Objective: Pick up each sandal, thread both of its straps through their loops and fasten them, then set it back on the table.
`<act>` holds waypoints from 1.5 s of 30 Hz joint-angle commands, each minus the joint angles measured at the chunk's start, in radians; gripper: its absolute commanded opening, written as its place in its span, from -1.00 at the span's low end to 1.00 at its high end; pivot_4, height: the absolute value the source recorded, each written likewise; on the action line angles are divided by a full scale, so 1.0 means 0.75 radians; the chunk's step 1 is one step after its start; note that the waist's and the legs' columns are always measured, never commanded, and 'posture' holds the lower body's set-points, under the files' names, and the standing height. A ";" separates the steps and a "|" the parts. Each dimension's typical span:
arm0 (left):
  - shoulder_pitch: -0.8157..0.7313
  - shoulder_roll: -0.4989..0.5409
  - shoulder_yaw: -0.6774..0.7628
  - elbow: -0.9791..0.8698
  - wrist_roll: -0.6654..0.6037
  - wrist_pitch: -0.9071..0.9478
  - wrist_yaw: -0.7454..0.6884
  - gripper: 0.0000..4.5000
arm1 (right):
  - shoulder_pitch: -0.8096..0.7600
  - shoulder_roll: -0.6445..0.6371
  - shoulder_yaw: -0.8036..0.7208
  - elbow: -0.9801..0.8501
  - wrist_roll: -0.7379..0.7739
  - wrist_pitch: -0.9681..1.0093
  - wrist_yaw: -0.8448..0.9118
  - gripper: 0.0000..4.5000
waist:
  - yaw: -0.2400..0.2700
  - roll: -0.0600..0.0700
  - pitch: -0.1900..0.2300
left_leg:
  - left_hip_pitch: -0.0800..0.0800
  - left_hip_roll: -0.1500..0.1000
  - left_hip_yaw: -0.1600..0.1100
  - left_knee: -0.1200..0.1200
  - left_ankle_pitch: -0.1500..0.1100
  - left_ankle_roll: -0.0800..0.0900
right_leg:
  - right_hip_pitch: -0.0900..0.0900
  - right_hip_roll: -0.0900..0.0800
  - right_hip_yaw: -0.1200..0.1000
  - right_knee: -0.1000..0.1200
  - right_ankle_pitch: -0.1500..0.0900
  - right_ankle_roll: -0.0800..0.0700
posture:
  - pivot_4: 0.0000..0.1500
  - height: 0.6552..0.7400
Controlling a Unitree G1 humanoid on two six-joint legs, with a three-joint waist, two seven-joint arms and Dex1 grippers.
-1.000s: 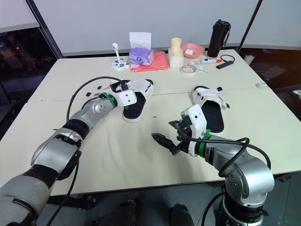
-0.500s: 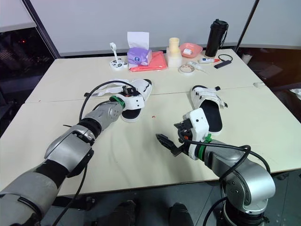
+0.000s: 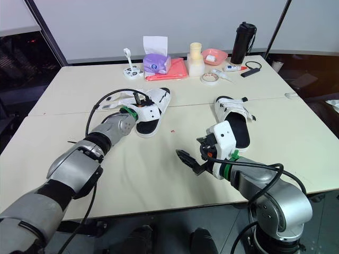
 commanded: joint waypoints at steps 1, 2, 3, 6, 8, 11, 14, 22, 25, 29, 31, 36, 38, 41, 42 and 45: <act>0.013 0.052 0.080 -0.109 -0.117 -0.272 -0.117 -0.98 | -0.012 -0.025 -0.004 -0.018 0.032 -0.031 -0.004 1.00 | 0.002 0.000 0.000 | 0.000 0.000 0.000 0.000 0.000 0.000 | -0.001 0.000 0.000 0.000 0.000 0.000 | 1.00 1.00; 0.027 0.065 0.100 -0.131 -0.168 -0.373 -0.222 -0.98 | -0.013 -0.032 -0.005 -0.013 0.037 -0.035 -0.004 1.00 | 0.002 0.000 0.000 | -0.001 0.000 0.000 0.000 0.000 0.000 | -0.001 0.000 0.000 0.000 0.000 0.000 | 1.00 1.00; 0.034 0.084 0.101 -0.151 -0.183 -0.449 -0.272 -0.98 | -0.014 -0.041 -0.007 -0.008 0.042 -0.038 -0.002 1.00 | 0.004 0.000 0.000 | -0.001 0.000 0.000 0.000 0.000 0.000 | -0.001 0.000 0.000 0.000 0.000 0.000 | 1.00 1.00; 0.059 0.103 0.175 -0.208 -0.347 -0.634 -0.527 -0.98 | -0.021 -0.069 -0.015 0.008 0.056 -0.046 0.007 1.00 | 0.006 -0.002 0.001 | -0.002 0.000 0.000 0.000 0.000 0.000 | -0.001 0.000 0.000 0.000 0.000 0.000 | 1.00 1.00; 0.084 0.111 0.199 -0.248 -0.450 -0.724 -0.728 -0.98 | -0.031 -0.096 -0.030 0.024 0.067 -0.052 0.015 1.00 | 0.005 -0.002 0.001 | -0.002 0.000 0.000 0.000 0.000 0.000 | -0.001 0.000 0.000 0.000 0.000 -0.001 | 1.00 1.00; 0.127 0.124 0.214 -0.310 -0.594 -0.777 -1.015 -0.98 | -0.045 -0.138 -0.051 0.049 0.083 -0.066 0.021 1.00 | 0.002 -0.002 0.001 | -0.002 0.000 0.000 0.000 0.000 0.000 | -0.001 0.000 0.000 0.000 0.000 -0.001 | 1.00 1.00; 0.183 0.151 0.208 -0.397 -0.718 -0.783 -1.267 -0.98 | -0.057 -0.170 -0.064 0.068 0.098 -0.078 0.021 1.00 | -0.007 -0.002 0.001 | -0.002 0.000 0.000 0.000 0.000 0.000 | -0.001 0.000 0.000 0.000 0.000 -0.001 | 1.00 1.00; 0.351 0.267 0.187 -0.694 -1.023 -0.853 -1.737 -0.98 | -0.063 -0.224 -0.081 0.082 0.137 -0.096 0.023 1.00 | -0.005 -0.002 0.001 | -0.002 0.001 -0.001 0.002 0.000 0.001 | 0.000 0.000 0.000 0.000 0.000 -0.001 | 1.00 1.00; 0.403 0.295 0.176 -0.756 -1.144 -0.926 -1.856 -0.98 | -0.060 -0.243 -0.083 0.093 0.145 -0.108 0.023 1.00 | -0.001 -0.002 0.001 | -0.001 0.001 -0.002 0.003 0.000 0.001 | 0.001 0.000 0.000 0.000 0.000 -0.001 | 1.00 1.00; 0.434 0.302 0.173 -0.751 -1.265 -0.989 -2.003 -0.98 | -0.060 -0.265 -0.086 0.110 0.155 -0.125 0.023 1.00 | 0.001 -0.002 0.001 | -0.002 0.001 -0.003 0.008 -0.001 0.002 | 0.004 0.000 -0.001 0.000 0.000 -0.001 | 1.00 1.00; 0.430 0.297 0.177 -0.684 -1.261 -1.030 -2.044 -0.98 | -0.059 -0.276 -0.084 0.117 0.157 -0.134 0.025 1.00 | 0.001 -0.002 0.001 | -0.002 0.001 -0.003 0.010 -0.001 0.002 | 0.005 0.000 -0.001 0.000 0.001 -0.002 | 1.00 1.00; 0.406 0.270 0.188 -0.509 -1.111 -1.169 -1.970 -0.87 | -0.061 -0.291 -0.074 0.127 0.169 -0.149 0.013 1.00 | 0.000 -0.002 0.001 | -0.002 0.001 -0.003 0.012 -0.002 0.003 | 0.005 0.000 -0.001 0.002 0.001 -0.001 | 1.00 1.00; 0.403 0.263 0.187 -0.474 -1.080 -1.213 -1.944 -0.55 | -0.063 -0.297 -0.068 0.131 0.172 -0.155 0.009 1.00 | 0.002 -0.002 0.001 | -0.002 0.000 -0.003 0.013 -0.002 0.004 | 0.005 0.000 -0.001 0.002 0.001 -0.001 | 1.00 1.00; 0.400 0.269 0.181 -0.426 -1.021 -1.298 -1.895 0.08 | -0.065 -0.306 -0.066 0.139 0.176 -0.163 0.007 1.00 | 0.001 -0.002 0.001 | -0.002 0.000 -0.003 0.014 -0.002 0.004 | 0.006 0.000 -0.001 0.002 0.001 -0.001 | 1.00 1.00; 0.399 0.273 0.181 -0.413 -1.004 -1.319 -1.876 0.32 | -0.066 -0.309 -0.066 0.142 0.178 -0.166 0.006 1.00 | 0.001 -0.002 0.001 | -0.002 0.000 -0.003 0.014 -0.002 0.004 | 0.006 0.000 -0.001 0.002 0.001 -0.001 | 1.00 1.00; 0.404 0.285 0.182 -0.377 -0.974 -1.396 -1.811 0.98 | -0.069 -0.316 -0.060 0.149 0.183 -0.173 0.001 1.00 | 0.000 -0.002 0.001 | -0.002 0.000 -0.003 0.014 -0.002 0.004 | 0.005 0.000 -0.001 0.003 0.001 -0.001 | 1.00 1.00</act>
